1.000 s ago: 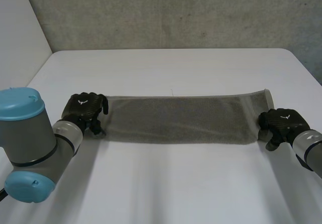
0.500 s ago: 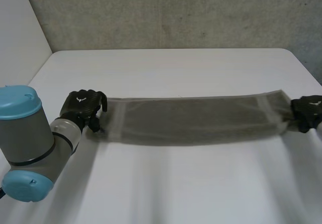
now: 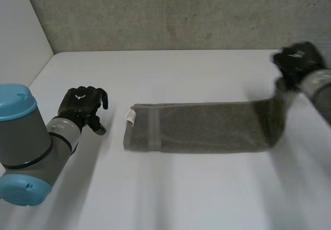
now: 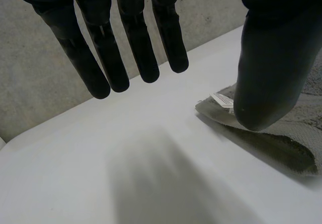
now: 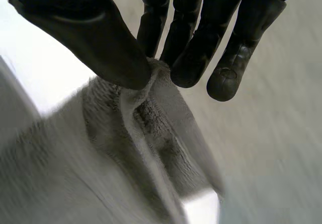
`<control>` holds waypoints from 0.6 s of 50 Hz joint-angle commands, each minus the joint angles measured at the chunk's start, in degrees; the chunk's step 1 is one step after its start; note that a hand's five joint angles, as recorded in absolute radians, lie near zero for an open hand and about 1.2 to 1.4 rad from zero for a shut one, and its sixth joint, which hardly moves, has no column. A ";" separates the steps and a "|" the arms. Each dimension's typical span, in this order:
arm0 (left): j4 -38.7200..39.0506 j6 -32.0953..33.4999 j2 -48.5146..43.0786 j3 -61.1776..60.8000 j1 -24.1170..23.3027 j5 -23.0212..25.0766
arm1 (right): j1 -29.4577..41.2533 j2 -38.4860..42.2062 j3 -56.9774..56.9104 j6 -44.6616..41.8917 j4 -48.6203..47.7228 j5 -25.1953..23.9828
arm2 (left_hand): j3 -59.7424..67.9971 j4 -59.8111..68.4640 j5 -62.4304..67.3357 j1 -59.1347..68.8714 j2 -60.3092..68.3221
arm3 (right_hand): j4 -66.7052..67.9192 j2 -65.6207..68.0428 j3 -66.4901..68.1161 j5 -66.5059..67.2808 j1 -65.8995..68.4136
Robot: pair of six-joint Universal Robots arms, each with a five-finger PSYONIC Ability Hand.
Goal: Fold the towel.
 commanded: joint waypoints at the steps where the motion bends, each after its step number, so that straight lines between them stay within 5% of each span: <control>1: 0.00 -0.22 0.66 0.12 -0.01 -0.15 | 26.24 7.62 -7.66 0.14 -3.75 0.97 | -5.20 -5.29 -15.00 -5.23 -5.30 | 3.07 6.17 3.04 3.81 3.58; 8: 0.00 -0.22 0.83 0.04 0.43 -0.24 | 38.49 19.15 -9.77 -4.24 -5.26 0.00 | -5.53 -5.63 -15.33 -5.57 -5.64 | 3.07 6.17 3.04 3.81 3.58; 20: 0.17 -0.22 0.83 0.47 0.43 -0.24 | 40.18 21.45 -8.99 -2.95 -5.61 -4.56 | -6.04 -6.13 -15.84 -6.08 -6.14 | 3.07 6.17 3.04 3.81 3.58; 23: 0.26 -0.22 0.83 0.65 0.43 -0.33 | 39.91 20.31 -8.37 -0.83 -5.61 -7.30 | -6.04 -6.13 -15.84 -6.08 -6.14 | -14.70 -11.60 -14.73 -13.96 -14.19; 25: 0.44 -0.22 0.83 0.83 0.17 -0.33 | 39.73 19.34 -7.76 -0.04 -5.52 -8.35 | -6.04 -6.13 -15.84 -6.08 -6.14 | -48.34 -45.24 -48.37 -47.60 -47.83; 30: 0.53 -0.22 0.83 1.35 -0.62 -0.42 | 39.12 17.07 -7.23 0.40 -5.00 -7.48 | -6.21 -6.30 -16.00 -6.24 -6.31 | -65.11 -62.01 -65.15 -64.38 -64.61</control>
